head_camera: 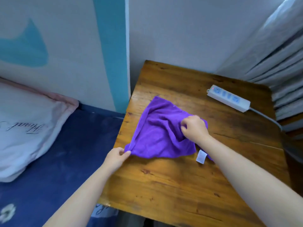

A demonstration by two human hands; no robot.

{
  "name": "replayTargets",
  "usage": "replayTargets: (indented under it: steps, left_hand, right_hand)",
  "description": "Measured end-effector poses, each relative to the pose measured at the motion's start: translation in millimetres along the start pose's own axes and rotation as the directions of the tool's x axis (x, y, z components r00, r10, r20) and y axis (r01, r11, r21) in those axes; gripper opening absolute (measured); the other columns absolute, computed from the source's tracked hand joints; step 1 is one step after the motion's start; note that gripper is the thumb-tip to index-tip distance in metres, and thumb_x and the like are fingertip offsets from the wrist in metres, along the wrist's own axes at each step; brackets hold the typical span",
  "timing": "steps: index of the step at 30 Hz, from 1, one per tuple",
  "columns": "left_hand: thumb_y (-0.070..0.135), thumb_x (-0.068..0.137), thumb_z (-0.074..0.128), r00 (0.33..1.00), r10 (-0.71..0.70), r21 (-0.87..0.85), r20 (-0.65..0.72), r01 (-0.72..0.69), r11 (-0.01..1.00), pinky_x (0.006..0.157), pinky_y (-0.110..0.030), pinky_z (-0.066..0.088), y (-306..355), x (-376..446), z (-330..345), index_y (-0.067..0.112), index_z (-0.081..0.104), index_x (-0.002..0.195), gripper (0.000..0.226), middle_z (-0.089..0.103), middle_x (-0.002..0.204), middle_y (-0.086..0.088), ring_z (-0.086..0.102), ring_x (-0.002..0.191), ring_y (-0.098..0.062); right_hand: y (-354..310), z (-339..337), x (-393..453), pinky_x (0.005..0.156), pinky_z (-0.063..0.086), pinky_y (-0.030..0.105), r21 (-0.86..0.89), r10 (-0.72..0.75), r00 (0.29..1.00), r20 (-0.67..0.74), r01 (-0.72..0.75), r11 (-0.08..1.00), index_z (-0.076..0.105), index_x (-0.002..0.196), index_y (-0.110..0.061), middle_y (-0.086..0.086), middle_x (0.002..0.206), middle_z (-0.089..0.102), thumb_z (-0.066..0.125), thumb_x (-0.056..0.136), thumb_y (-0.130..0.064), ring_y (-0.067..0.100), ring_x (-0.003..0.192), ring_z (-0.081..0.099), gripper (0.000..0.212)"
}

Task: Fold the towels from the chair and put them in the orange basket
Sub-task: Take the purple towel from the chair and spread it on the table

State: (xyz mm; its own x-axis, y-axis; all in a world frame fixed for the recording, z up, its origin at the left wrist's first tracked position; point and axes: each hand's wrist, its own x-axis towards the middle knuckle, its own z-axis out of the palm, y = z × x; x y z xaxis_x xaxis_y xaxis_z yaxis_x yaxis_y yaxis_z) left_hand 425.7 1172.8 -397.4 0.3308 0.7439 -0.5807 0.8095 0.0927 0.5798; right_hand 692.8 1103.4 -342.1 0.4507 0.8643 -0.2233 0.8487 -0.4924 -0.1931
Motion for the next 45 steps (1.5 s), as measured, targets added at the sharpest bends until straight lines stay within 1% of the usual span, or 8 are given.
replayTargets:
  steps: [4,10,14,21,27,35,40,45]
  left_hand:
    - [0.023,0.082,0.067,0.988,0.083,0.202,-0.129,-0.056,0.978,0.08,-0.03,0.041,-8,-1,12,0.01,0.065,0.083,0.013,0.06,0.096,-0.008,0.053,0.1,-0.027]
    - [0.015,0.088,0.057,0.944,0.077,0.206,-0.321,-0.01,0.978,0.093,-0.036,0.041,-8,1,28,-0.002,0.063,0.105,0.025,0.057,0.117,-0.016,0.049,0.112,-0.032]
    - [0.011,0.091,0.052,0.946,0.079,0.159,-0.315,-0.029,0.987,0.1,-0.035,0.038,-1,3,30,-0.003,0.062,0.115,0.029,0.054,0.126,-0.014,0.046,0.12,-0.029]
    - [0.009,0.093,0.05,0.974,0.21,0.094,-0.088,-0.202,0.975,0.095,-0.024,0.034,11,-3,8,-0.003,0.067,0.109,0.025,0.056,0.125,-0.013,0.049,0.119,-0.025]
    - [0.006,0.092,0.053,0.906,0.209,-0.165,-0.367,-0.285,0.944,0.084,-0.026,0.036,73,-17,-16,-0.003,0.07,0.098,0.02,0.065,0.102,-0.014,0.056,0.107,-0.029]
    - [0.012,0.093,0.051,0.762,0.388,-0.02,-0.518,-0.464,0.886,0.085,-0.036,0.039,193,-15,-39,-0.009,0.065,0.091,0.025,0.062,0.099,-0.027,0.055,0.101,-0.038]
    - [0.01,0.092,0.052,0.587,0.519,0.052,-0.621,-0.629,0.775,0.088,-0.038,0.037,279,-39,-67,-0.011,0.063,0.092,0.024,0.061,0.099,-0.03,0.054,0.1,-0.039]
    - [0.013,0.096,0.045,0.61,0.544,0.115,-0.576,-0.598,0.793,0.082,-0.038,0.037,300,-54,-84,-0.017,0.06,0.084,0.036,0.059,0.099,-0.035,0.053,0.099,-0.041]
  right_hand:
    - [18,48,-57,0.057,0.051,0.042,0.017,0.109,0.985,-0.13,-0.108,0.994,0.069,0.066,-0.004,0.015,0.063,0.063,0.075,0.056,-0.014,0.038,0.066,0.063,0.015]
    - [33,78,-88,0.087,0.043,0.045,0.212,0.556,0.828,0.068,-0.557,0.803,0.059,0.104,0.0,0.023,0.105,0.06,0.06,0.084,-0.019,0.041,0.107,0.052,0.027]
    - [28,83,-75,0.087,0.04,0.039,0.327,0.594,0.801,0.078,-0.583,0.743,0.059,0.076,-0.013,0.017,0.097,0.063,0.056,0.086,-0.023,0.036,0.102,0.056,0.014]
    - [35,58,-83,0.092,0.029,0.037,0.401,0.633,0.774,-0.021,-0.574,0.714,0.069,0.099,-0.006,0.017,0.106,0.061,0.051,0.09,-0.013,0.033,0.109,0.048,0.022]
    - [69,-19,-91,0.096,0.03,0.038,0.511,0.7,0.7,-0.138,-0.555,0.656,0.067,0.1,-0.001,0.02,0.112,0.059,0.049,0.091,-0.013,0.035,0.112,0.047,0.023]
    - [92,-167,-81,0.099,0.03,0.039,0.396,0.63,0.677,-0.38,-0.496,0.773,0.066,0.107,-0.006,0.02,0.122,0.055,0.048,0.09,-0.015,0.034,0.12,0.044,0.027]
    - [101,-252,-84,0.098,0.032,0.042,0.42,0.598,0.557,-0.576,-0.426,0.801,0.065,0.108,-0.001,0.024,0.121,0.055,0.047,0.09,-0.013,0.037,0.118,0.045,0.028]
    - [124,-270,-107,0.105,0.029,0.041,0.431,0.721,0.562,-0.406,-0.577,0.693,0.054,0.121,0.001,0.022,0.134,0.047,0.042,0.091,-0.013,0.036,0.129,0.035,0.035]
